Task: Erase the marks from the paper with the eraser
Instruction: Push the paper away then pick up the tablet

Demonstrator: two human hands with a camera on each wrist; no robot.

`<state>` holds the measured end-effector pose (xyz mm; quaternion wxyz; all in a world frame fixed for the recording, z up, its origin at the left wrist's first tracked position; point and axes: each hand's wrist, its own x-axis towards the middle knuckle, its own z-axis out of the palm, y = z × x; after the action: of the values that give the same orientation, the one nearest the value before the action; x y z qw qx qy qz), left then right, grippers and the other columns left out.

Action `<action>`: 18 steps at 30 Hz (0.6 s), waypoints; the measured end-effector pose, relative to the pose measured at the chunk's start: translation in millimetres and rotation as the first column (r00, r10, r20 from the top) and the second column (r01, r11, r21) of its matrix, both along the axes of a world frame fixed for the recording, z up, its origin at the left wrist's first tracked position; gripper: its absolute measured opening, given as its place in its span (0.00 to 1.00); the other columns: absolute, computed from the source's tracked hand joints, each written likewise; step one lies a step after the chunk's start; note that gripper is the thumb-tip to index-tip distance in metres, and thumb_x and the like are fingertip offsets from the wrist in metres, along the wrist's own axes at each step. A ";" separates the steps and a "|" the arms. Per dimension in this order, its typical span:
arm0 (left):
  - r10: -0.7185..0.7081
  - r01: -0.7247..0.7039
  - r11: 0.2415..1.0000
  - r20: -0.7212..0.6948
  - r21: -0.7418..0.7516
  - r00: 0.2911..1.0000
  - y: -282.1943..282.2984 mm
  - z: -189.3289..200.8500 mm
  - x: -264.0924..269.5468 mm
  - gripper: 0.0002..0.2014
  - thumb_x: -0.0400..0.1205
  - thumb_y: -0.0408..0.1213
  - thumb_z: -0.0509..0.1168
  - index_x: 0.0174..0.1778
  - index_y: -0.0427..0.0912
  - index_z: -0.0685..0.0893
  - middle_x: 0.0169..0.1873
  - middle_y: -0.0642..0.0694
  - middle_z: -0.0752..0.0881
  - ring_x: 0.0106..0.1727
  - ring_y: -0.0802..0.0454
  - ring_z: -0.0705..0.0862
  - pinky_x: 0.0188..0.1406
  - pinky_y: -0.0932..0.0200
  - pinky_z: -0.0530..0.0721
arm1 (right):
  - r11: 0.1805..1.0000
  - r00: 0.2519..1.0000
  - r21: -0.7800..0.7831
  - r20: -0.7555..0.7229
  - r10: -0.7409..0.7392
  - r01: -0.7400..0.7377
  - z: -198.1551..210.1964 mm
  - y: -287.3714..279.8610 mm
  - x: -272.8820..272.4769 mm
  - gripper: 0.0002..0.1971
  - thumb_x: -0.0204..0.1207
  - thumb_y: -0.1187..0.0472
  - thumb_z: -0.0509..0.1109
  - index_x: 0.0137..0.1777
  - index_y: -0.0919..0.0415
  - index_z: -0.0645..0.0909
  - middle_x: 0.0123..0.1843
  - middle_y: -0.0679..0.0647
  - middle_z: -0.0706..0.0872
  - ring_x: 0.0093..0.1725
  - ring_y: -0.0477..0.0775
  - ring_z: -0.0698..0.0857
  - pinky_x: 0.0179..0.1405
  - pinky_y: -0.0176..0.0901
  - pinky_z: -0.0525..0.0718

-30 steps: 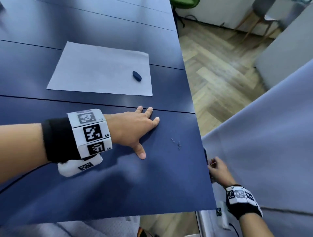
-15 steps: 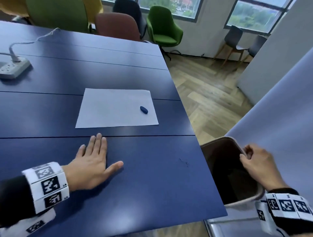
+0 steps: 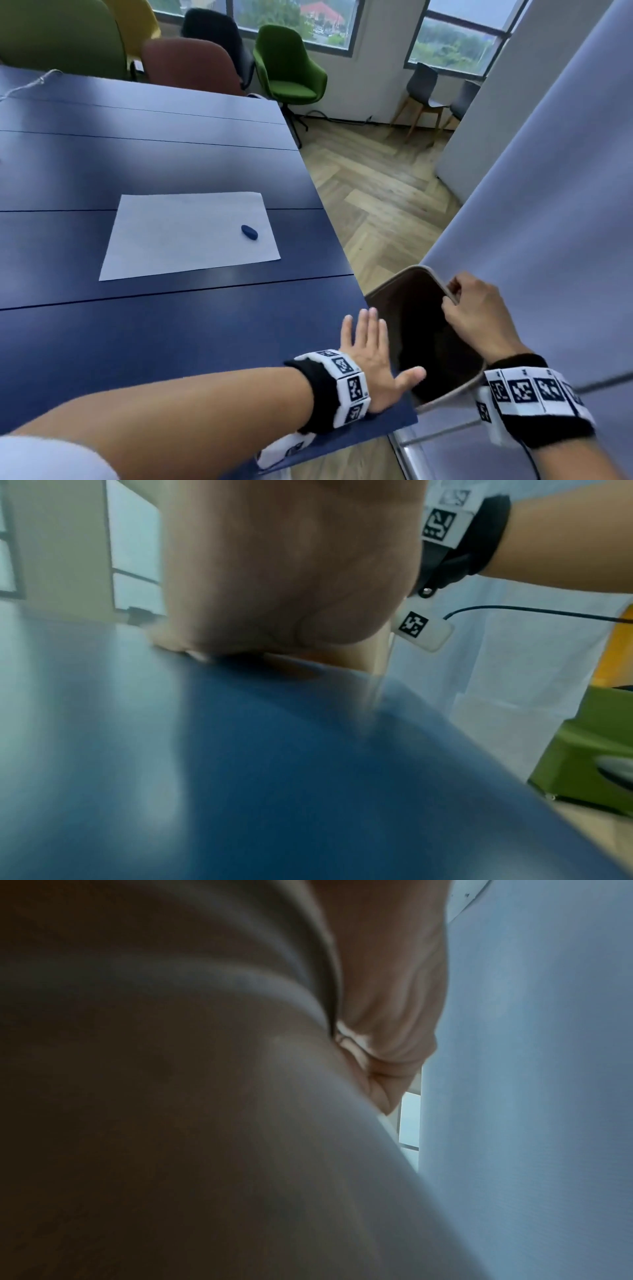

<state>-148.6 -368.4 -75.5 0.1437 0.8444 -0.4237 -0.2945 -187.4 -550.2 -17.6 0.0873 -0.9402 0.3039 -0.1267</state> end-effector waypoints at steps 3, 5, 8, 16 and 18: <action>-0.068 0.047 0.989 -0.152 -0.137 0.986 -33.5 20.6 -10.5 0.71 0.51 0.82 0.16 0.85 0.35 0.38 0.85 0.40 0.35 0.85 0.47 0.34 0.81 0.47 0.33 | 1.000 1.000 0.004 0.004 0.000 0.000 -0.6 0.1 0.0 0.04 0.72 0.64 0.71 0.43 0.63 0.79 0.40 0.64 0.87 0.44 0.68 0.85 0.42 0.54 0.84; -0.022 -0.003 0.990 -0.168 -0.144 0.986 -29.1 33.3 4.1 0.63 0.64 0.81 0.25 0.85 0.33 0.38 0.85 0.37 0.36 0.85 0.44 0.36 0.82 0.48 0.38 | 1.000 1.000 0.021 0.010 -0.014 0.014 -2.9 -2.4 -1.6 0.04 0.72 0.64 0.71 0.44 0.63 0.80 0.41 0.65 0.87 0.45 0.68 0.85 0.43 0.54 0.84; 0.147 -0.150 0.985 -0.041 -0.088 0.988 11.6 33.1 46.5 0.43 0.87 0.62 0.44 0.84 0.32 0.35 0.84 0.36 0.33 0.85 0.42 0.34 0.83 0.46 0.38 | 0.998 1.000 0.064 0.019 -0.020 0.018 -10.2 -5.4 -4.4 0.04 0.71 0.64 0.72 0.42 0.61 0.78 0.39 0.64 0.86 0.44 0.68 0.85 0.42 0.53 0.82; 0.415 -0.462 0.849 0.220 0.255 0.883 199.3 6.1 88.5 0.51 0.72 0.71 0.30 0.81 0.37 0.26 0.80 0.42 0.23 0.81 0.49 0.24 0.82 0.46 0.32 | 0.990 0.999 0.138 0.023 0.023 -0.026 -28.5 -6.7 -11.4 0.05 0.70 0.65 0.73 0.39 0.59 0.79 0.30 0.51 0.80 0.38 0.63 0.82 0.39 0.50 0.81; 0.411 -0.480 0.829 0.268 0.286 0.871 203.3 1.4 85.2 0.51 0.72 0.71 0.28 0.81 0.36 0.27 0.80 0.40 0.24 0.81 0.47 0.24 0.82 0.43 0.31 | 0.988 0.999 0.150 0.024 0.040 -0.043 -31.0 -6.0 -12.0 0.06 0.69 0.65 0.74 0.38 0.58 0.78 0.28 0.49 0.78 0.36 0.62 0.81 0.38 0.50 0.81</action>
<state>-63.4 -165.1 -74.1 0.0166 0.9565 -0.1681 -0.2377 -199.4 -556.1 -48.6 0.1636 -0.9358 0.2919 -0.1113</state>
